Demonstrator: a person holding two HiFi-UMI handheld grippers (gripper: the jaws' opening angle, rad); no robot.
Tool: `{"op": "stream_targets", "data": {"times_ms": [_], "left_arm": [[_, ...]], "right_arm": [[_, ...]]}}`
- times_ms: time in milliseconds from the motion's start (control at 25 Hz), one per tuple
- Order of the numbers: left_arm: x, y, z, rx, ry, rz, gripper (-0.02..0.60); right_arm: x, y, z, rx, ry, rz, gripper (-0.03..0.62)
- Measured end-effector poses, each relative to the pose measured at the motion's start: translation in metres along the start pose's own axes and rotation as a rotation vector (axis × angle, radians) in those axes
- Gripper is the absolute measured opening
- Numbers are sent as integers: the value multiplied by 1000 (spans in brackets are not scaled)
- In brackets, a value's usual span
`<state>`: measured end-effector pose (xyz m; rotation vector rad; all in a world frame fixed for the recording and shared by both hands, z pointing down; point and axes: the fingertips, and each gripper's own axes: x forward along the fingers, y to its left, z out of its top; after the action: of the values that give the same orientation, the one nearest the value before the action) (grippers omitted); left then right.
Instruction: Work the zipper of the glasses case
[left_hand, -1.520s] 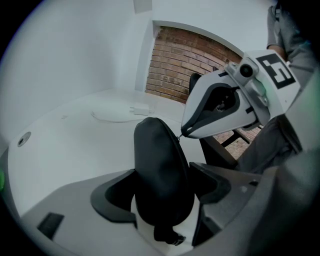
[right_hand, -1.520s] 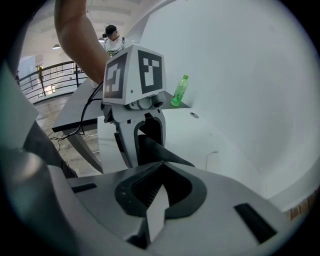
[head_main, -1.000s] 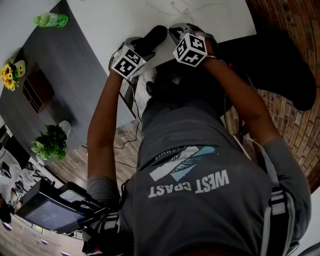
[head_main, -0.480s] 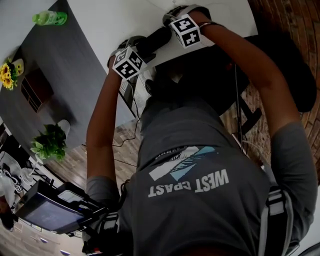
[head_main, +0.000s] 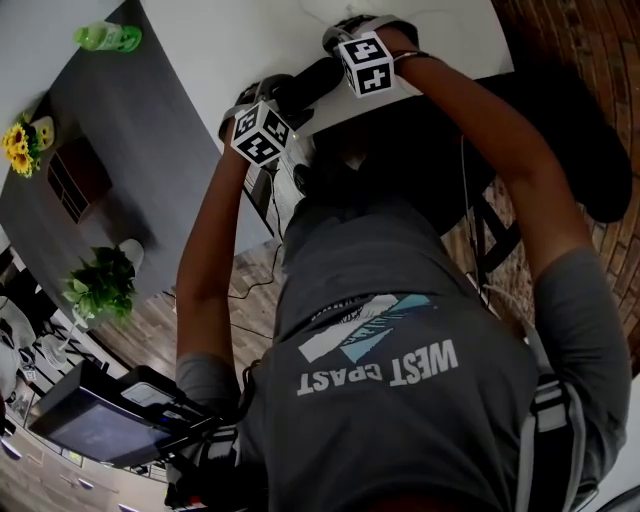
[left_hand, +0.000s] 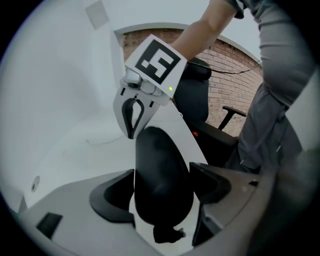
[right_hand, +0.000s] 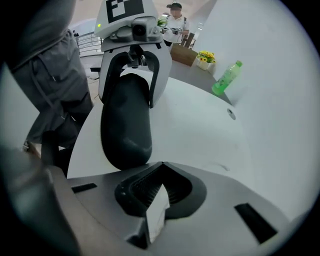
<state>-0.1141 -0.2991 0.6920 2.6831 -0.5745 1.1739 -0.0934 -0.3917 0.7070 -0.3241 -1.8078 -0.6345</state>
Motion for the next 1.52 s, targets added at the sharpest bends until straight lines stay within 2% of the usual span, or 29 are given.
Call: {"op": "stream_targets", "data": {"times_ms": [120,280,440,520,680,800,920,1000,1120,1240,1320,1400,1520], "left_arm": [[-14,13,15,-49,-83,54,342],[-22,19,12,-62,-87,66,342],[-35,24,8,-118,-126,125,341],[-46,28,10,-139,-158,168,341],[-80,28,41,-159,-230,249,336],[-117,25,66,-162,-294,320,218],[-155,21,86,-159,-363,404,54],[-182,17,100,-166,-418,459,6],[-225,7,121,-219,-525,529,5],[-274,-3,140,-311,-682,583,5],[-305,-16,149,-346,-770,605,5],[-333,-31,158,-354,-826,627,5],[-367,-59,170,-326,-867,656,5]], "right_arm": [[-8,0,1,52,-10,-28,-5],[-10,-3,4,93,-8,-75,-5],[-18,-7,7,160,-27,-131,-5],[-27,-12,8,218,-47,-176,-5],[-78,-22,10,378,-130,-298,-5],[-116,-22,26,519,-232,-384,-6],[-159,-25,45,677,-363,-480,-6],[-190,-28,60,773,-481,-541,-5],[-248,-29,83,882,-686,-629,-5],[-314,-26,107,961,-917,-694,-5],[-354,-17,122,987,-1032,-722,-5],[-386,-2,134,991,-1104,-740,-5],[-420,26,152,966,-1152,-758,-5]]}}
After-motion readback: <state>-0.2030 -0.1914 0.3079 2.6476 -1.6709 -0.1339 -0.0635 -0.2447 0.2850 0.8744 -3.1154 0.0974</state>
